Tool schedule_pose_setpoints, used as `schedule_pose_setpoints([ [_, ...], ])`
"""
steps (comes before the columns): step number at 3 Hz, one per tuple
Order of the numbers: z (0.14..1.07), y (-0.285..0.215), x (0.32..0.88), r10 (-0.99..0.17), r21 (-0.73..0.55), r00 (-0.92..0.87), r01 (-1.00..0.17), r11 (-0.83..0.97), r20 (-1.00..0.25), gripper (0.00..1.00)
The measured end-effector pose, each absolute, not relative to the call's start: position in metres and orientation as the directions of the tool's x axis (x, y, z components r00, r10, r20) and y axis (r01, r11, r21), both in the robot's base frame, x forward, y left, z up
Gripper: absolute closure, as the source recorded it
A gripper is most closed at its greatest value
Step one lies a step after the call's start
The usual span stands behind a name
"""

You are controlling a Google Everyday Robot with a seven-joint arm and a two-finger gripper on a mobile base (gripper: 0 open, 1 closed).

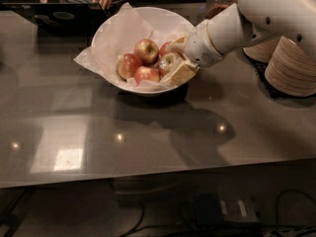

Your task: Pick apple from white bowl

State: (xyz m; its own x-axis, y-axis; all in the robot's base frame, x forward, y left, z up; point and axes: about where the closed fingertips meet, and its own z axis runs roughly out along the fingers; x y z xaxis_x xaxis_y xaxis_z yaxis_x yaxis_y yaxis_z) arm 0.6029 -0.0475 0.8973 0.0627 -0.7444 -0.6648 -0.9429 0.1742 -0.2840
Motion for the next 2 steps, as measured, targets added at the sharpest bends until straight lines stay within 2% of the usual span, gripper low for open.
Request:
schedule_pose_setpoints([
  [2, 0.8929, -0.0456, 0.6063, -0.751, -0.264, 0.05, -0.95, 0.168, -0.658, 0.34],
])
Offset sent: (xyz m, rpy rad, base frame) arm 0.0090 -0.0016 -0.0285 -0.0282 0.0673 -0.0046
